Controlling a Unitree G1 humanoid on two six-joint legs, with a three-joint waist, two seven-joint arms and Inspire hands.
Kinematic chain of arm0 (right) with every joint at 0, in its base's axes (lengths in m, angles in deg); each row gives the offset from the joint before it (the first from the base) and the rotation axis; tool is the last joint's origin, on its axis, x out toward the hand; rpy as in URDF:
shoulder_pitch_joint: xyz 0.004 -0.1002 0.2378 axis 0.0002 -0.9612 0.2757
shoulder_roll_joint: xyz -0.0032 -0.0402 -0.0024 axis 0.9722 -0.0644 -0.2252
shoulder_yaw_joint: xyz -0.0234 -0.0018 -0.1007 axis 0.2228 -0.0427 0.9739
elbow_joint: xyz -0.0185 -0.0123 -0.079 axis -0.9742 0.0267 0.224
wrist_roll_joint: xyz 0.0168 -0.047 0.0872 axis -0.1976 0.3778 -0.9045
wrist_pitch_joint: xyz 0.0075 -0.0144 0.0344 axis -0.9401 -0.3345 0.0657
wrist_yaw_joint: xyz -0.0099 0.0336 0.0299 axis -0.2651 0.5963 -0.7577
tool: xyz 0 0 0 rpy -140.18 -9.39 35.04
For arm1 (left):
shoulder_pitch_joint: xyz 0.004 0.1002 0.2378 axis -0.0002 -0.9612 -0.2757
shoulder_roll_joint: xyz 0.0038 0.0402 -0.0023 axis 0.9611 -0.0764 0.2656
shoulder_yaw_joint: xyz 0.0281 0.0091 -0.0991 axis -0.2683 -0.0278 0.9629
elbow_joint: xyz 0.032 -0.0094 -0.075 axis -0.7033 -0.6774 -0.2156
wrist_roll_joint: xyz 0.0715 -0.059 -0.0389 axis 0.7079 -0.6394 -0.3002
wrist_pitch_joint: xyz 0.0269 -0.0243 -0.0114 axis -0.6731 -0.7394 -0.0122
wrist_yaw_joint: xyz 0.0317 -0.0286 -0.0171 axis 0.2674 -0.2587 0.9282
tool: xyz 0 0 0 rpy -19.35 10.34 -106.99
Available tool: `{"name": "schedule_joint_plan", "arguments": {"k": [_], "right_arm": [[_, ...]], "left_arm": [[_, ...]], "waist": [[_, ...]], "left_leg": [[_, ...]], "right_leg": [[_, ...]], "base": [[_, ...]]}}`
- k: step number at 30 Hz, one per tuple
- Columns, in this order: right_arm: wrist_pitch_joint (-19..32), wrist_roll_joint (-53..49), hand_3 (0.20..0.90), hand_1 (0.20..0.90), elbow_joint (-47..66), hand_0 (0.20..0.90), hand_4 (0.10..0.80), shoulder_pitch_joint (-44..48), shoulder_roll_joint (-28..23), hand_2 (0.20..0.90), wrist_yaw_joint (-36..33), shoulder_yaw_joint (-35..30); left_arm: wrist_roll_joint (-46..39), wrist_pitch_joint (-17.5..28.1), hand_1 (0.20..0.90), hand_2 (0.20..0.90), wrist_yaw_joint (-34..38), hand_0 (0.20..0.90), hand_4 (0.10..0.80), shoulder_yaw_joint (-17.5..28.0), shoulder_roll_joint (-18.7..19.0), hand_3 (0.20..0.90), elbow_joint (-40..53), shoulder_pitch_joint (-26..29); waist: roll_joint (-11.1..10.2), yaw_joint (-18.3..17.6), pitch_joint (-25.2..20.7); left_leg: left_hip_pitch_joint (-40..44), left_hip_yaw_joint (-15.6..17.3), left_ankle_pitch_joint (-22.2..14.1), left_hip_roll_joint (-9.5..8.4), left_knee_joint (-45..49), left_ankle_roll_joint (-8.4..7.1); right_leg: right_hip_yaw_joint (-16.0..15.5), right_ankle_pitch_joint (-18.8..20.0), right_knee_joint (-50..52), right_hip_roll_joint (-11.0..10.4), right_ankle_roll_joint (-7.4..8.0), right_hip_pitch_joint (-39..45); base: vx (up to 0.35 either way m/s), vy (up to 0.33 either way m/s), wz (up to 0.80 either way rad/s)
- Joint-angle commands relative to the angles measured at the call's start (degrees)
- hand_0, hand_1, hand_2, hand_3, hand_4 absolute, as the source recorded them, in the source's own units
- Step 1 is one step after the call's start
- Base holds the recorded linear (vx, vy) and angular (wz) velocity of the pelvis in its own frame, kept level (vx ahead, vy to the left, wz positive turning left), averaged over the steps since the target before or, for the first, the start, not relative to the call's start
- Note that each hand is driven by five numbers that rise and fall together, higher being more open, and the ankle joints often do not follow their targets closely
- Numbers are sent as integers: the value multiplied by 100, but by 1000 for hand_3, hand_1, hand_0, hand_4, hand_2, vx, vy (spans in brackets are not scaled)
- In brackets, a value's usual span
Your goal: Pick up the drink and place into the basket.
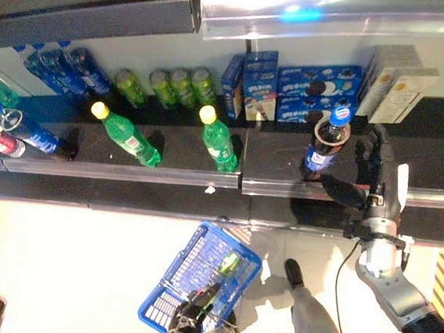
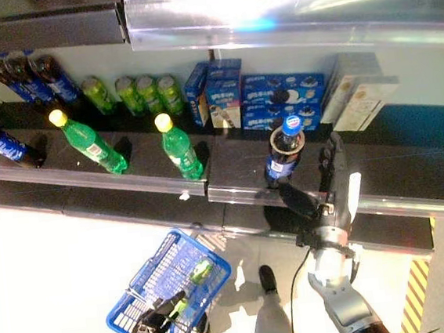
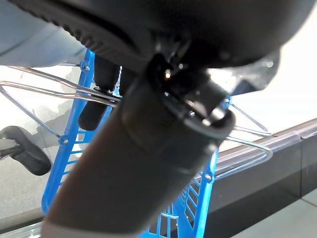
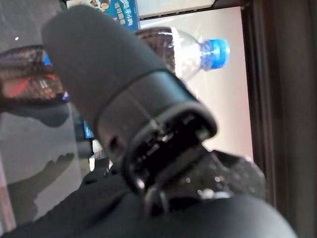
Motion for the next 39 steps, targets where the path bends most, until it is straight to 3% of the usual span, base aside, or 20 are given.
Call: {"name": "schedule_joint_plan", "arguments": {"k": [1, 20, 29, 30, 31, 39], "right_arm": [[518, 427, 900, 900, 494, 900, 800, 577, 36, 900, -236, -229], [280, 390, 900, 900, -132, 900, 800, 1579, 222, 900, -275, -312], [155, 59, 900, 900, -646, 900, 800, 2559, 116, 900, -290, -427], [139, 21, 779, 796, -724, 796, 679, 2683, 83, 796, -313, -445], [141, 3, 200, 300, -746, 300, 100, 2710, 68, 300, -323, -448], [114, -114, 200, 300, -858, 300, 100, 2826, 84, 300, -265, -567]], "left_arm": [[-206, 158, 300, 300, -55, 300, 100, -61, 273, 200, -307, -478], [-246, 176, 300, 300, -207, 300, 100, 68, 431, 200, -628, 10], [-328, 138, 300, 300, -249, 300, 100, -35, 456, 200, -745, 286], [-339, 110, 300, 300, -263, 300, 100, -36, 472, 200, -754, 312], [-343, 105, 300, 300, -275, 300, 100, -34, 477, 200, -763, 316], [-312, 81, 300, 300, -397, 300, 100, 15, 505, 200, -810, 326]], "waist": [[-268, 128, -53], [-312, 325, 250], [-222, 461, 373], [-206, 484, 381], [-203, 490, 381], [-208, 523, 365]], "left_leg": [[-779, -359, -122, -75, 1107, 187], [-1173, -637, 63, -58, 1155, 139], [-1333, -738, 116, -98, 1210, 106], [-1347, -751, 124, -111, 1211, 108], [-1353, -754, 125, -117, 1215, 109], [-1373, -768, 113, -157, 1245, 128]], "right_leg": [[-101, -801, 1273, -185, -133, -206], [-235, -803, 1324, -79, -244, -388], [-350, -805, 1367, -101, -296, -470], [-364, -809, 1378, -106, -303, -483], [-367, -808, 1380, -108, -305, -486], [-376, -813, 1399, -106, -327, -503]], "base": [[-11, -19, 6], [-11, -29, 2], [-21, -11, 2], [-10, 6, 13], [-3, 10, 18], [1, 2, 3]]}}
